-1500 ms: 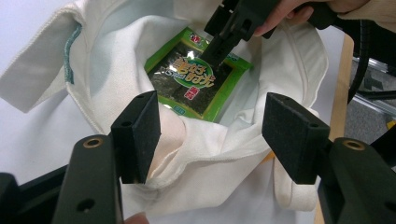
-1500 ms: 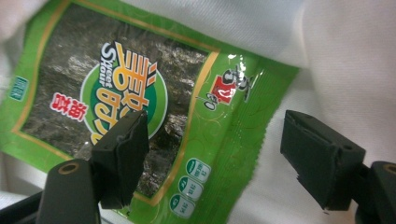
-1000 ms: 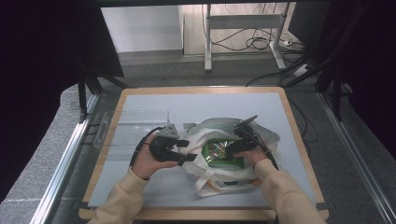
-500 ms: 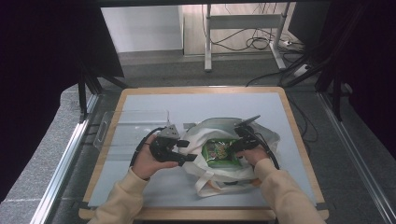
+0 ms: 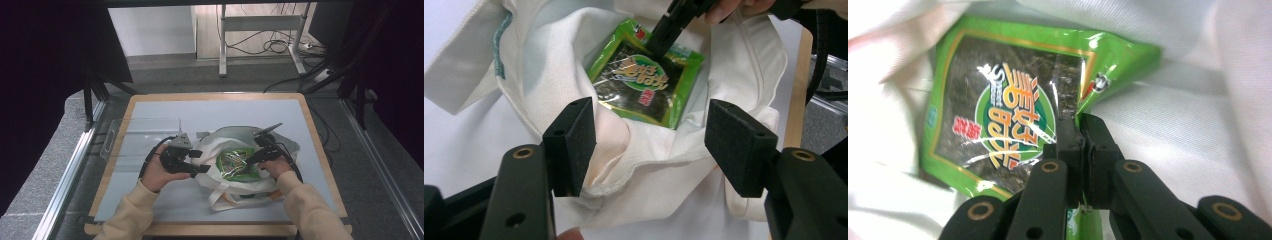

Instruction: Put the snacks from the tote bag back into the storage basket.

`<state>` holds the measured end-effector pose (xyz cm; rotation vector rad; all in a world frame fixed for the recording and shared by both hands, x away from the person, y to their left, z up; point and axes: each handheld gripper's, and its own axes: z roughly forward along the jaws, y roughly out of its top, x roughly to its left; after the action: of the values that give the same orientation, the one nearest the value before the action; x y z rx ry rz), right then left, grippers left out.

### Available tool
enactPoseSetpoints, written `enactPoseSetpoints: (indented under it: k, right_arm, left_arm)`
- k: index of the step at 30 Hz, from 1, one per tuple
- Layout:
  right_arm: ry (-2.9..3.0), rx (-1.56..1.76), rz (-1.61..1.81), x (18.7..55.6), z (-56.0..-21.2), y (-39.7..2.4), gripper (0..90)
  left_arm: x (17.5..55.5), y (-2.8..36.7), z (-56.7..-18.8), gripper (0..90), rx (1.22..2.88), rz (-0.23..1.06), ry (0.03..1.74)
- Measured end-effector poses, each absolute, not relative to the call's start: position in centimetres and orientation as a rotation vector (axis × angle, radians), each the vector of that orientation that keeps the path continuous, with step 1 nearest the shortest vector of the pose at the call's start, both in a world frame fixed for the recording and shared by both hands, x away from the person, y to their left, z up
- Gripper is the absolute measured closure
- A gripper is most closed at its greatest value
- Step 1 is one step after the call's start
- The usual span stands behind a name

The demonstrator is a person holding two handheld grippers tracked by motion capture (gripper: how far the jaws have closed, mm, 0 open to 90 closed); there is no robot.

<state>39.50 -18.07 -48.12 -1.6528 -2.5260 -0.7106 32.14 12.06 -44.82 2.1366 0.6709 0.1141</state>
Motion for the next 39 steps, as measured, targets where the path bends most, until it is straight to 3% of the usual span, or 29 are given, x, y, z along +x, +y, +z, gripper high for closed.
enactPoseSetpoints:
  k: [22, 39]
  right_arm:
    - [-2.699, -1.591, -1.018, 36.9, -42.3, -21.6, 87.6]
    - [-2.756, -1.469, -1.166, 36.1, -40.1, -22.0, 87.8]
  left_arm:
    - [32.2, 12.2, -44.8, 36.6, 2.146, 0.119, 0.670]
    - [32.2, 12.5, -44.6, 36.3, 2.123, 0.118, 0.682]
